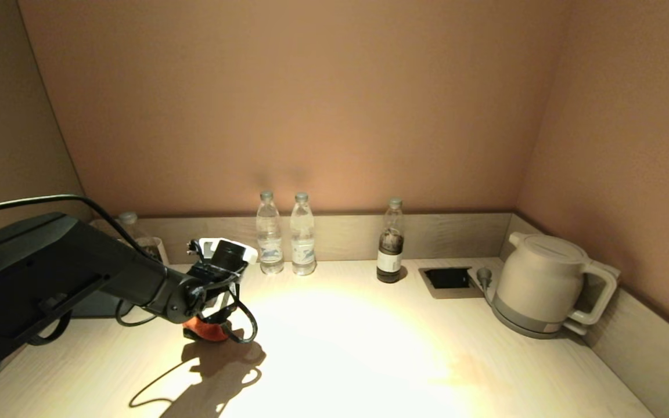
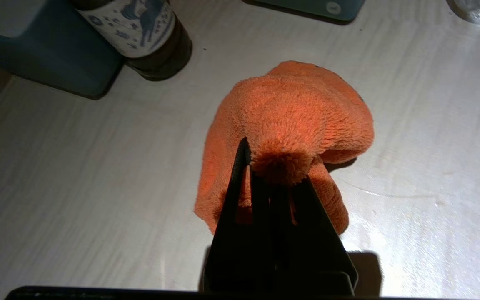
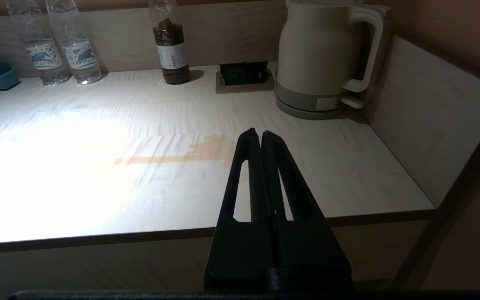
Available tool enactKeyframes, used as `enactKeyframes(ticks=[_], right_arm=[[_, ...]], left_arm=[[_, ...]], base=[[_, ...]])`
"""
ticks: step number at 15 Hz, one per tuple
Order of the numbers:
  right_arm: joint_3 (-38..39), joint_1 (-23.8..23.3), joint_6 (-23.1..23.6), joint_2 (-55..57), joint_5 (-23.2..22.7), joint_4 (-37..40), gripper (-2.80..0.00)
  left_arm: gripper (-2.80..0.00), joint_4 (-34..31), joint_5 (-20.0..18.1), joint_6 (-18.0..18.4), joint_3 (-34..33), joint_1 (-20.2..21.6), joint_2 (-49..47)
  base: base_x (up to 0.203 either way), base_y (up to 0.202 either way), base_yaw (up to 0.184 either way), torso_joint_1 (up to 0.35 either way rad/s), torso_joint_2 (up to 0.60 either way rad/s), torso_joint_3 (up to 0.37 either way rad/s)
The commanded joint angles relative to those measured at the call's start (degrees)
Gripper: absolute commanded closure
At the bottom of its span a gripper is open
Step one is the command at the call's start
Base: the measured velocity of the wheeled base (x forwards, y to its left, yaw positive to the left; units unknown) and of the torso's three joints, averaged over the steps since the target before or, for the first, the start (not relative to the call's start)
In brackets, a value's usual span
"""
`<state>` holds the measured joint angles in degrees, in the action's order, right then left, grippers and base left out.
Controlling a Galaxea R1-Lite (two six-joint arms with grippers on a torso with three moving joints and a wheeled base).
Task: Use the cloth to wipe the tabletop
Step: Sweep the stains on the table
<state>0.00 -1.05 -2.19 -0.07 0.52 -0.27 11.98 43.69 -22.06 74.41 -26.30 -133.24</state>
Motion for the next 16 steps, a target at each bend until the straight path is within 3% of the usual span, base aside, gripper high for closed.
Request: enactKeyframes(ticks=[1,6,10,16], right_arm=[[0.0,0.0,0.0,0.1,0.0,0.0,0.00],[0.0,0.0,0.0,0.1,0.0,0.0,0.00],[0.0,0.0,0.0,0.1,0.0,0.0,0.00],[0.0,0.0,0.1,0.1,0.0,0.0,0.00]], left_arm=[[0.00,-0.1,0.0,-1.2,-0.6,-2.0,-1.9],[0.00,-0.1,-1.3,-4.4,-0.6,-6.1,-2.3],[0.00,0.0,-8.8,-9.3,-0.2,-10.9,-2.6],[0.00,0.3,-15.5,-9.5,2.1,-12.0,-3.8]], base=[[0.000,0.000,0.000,0.000,0.00,0.000],[0.000,0.000,0.000,0.000,0.00,0.000],[0.000,0.000,0.000,0.000,0.00,0.000],[0.000,0.000,0.000,0.000,0.00,0.000]])
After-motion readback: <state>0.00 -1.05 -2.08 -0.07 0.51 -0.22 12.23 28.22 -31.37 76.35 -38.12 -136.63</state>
